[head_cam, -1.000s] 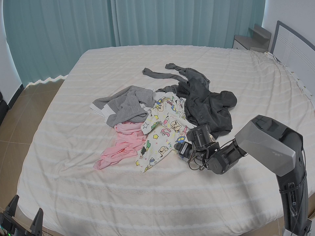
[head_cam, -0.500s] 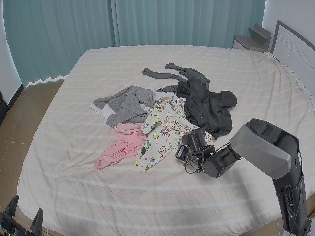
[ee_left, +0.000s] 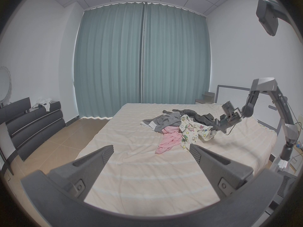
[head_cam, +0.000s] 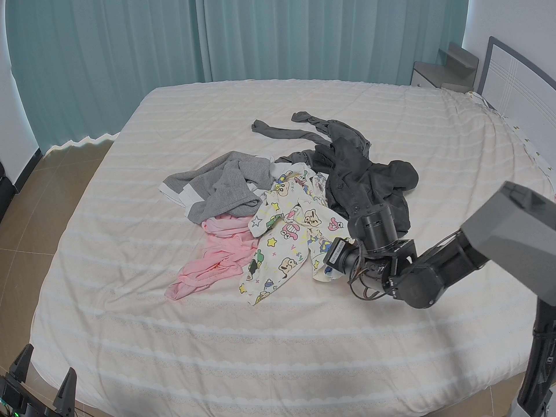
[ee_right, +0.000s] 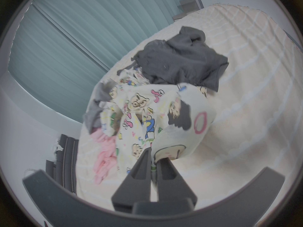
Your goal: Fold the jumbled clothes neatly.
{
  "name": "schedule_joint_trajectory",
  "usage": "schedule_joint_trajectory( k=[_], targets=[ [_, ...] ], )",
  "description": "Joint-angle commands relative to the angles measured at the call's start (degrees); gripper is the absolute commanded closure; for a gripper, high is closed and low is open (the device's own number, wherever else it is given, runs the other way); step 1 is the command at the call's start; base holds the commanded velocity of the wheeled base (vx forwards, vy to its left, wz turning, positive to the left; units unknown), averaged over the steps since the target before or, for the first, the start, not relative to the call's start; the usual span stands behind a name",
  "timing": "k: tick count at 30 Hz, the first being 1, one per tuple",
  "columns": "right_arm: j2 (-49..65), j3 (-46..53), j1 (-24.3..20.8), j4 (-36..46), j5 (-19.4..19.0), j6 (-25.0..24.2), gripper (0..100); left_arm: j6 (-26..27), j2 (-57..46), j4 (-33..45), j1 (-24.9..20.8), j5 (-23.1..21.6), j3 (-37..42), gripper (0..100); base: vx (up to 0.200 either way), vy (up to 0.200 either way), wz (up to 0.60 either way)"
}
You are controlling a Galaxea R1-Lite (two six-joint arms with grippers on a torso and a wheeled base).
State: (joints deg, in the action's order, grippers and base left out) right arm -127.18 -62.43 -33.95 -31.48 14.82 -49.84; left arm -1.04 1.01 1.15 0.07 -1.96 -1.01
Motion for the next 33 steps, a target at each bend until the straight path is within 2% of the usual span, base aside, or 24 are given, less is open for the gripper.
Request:
schedule_joint_trajectory(
  k=[1, 6, 7, 12, 13, 15, 16, 17, 19, 22, 24, 27, 29, 30, 31, 32, 33],
  targets=[
    [18.3, 10.0, -3.1, -0.1, -1.4, -0.5, 100, 1.2, -0.7, 0.0, 0.0, -0.2, 0.7, 0, 0.000, 0.000, 0.00],
    [26.7, 12.5, -5.1, 0.4, -1.4, 0.0, 100, 3.3, -0.7, -0.2, 0.0, -0.1, 0.7, 0, 0.000, 0.000, 0.00],
    [29.5, 12.8, -5.5, 0.5, -1.4, 1.1, 100, 5.2, -0.7, -0.3, 0.0, -0.1, 0.7, 0, 0.000, 0.000, 0.00],
    [36.2, 13.3, -6.9, 0.8, -1.4, 4.3, 100, 3.8, -0.7, -0.4, 0.0, 0.4, 0.7, 0, 0.000, 0.000, 0.00],
    [37.1, 13.4, -7.0, 0.8, -1.4, 5.2, 100, 2.3, -0.7, -2.1, 0.0, 0.8, -1.4, 0, 0.000, 0.000, 0.00],
    [38.2, 13.4, -7.0, 0.7, -1.4, 6.4, 100, -4.6, 2.4, -6.2, -0.1, 0.6, -12.5, 0, 0.000, 0.000, 0.00],
    [38.5, 13.3, -7.1, 0.7, -1.5, 6.8, 100, -6.4, 4.1, -6.6, -0.1, 0.1, -15.4, 0, 0.000, 0.000, 0.00],
    [38.9, 12.7, -7.3, 0.6, -1.6, 7.9, 100, -9.3, 10.7, -5.0, -0.2, -1.6, -21.5, 0, 0.000, 0.000, 0.00],
    [39.4, 12.3, -7.6, 0.5, -2.1, 9.1, 100, -7.0, 16.0, -2.8, -0.2, -6.4, -23.8, 0, 0.000, 0.000, 0.00],
    [40.3, 10.8, -9.5, 0.5, -2.9, 10.4, 100, -3.1, 22.4, -1.9, -1.0, -18.7, -23.6, 0, 0.000, 0.000, 0.00],
    [40.1, 9.4, -9.9, 0.7, -3.7, 11.2, 100, -0.5, 29.3, -2.1, -1.0, -24.8, -23.9, 0, 0.000, 0.000, 0.00],
    [39.6, 8.0, -11.3, 0.6, -4.3, 13.0, 100, 4.8, 37.3, -2.5, -1.9, -27.4, -24.1, 0, 0.000, 0.000, 0.00],
    [39.4, 6.4, -12.5, 0.7, -4.5, 14.6, 100, 11.9, 46.4, -2.4, -6.6, -27.3, -23.6, 0, 0.000, 0.000, 0.00],
    [39.4, 6.2, -12.6, 0.7, -4.5, 14.7, 100, 12.4, 46.9, -2.5, -7.1, -27.2, -23.6, 0, 0.000, 0.000, 0.00],
    [39.2, 4.7, -13.9, 0.8, -5.0, 15.2, 100, 14.3, 53.5, -2.7, -11.8, -27.0, -23.8, 0, 0.000, 0.000, 0.00],
    [39.0, 3.8, -14.4, 0.9, -5.2, 15.3, 100, 14.7, 56.9, -3.3, -14.1, -26.9, -24.2, 0, 0.000, 0.000, 0.00],
    [39.0, 3.6, -14.5, 1.0, -5.2, 15.3, 100, 14.7, 57.3, -3.5, -14.5, -26.9, -24.3, 0, 0.000, 0.000, 0.00]
  ],
)
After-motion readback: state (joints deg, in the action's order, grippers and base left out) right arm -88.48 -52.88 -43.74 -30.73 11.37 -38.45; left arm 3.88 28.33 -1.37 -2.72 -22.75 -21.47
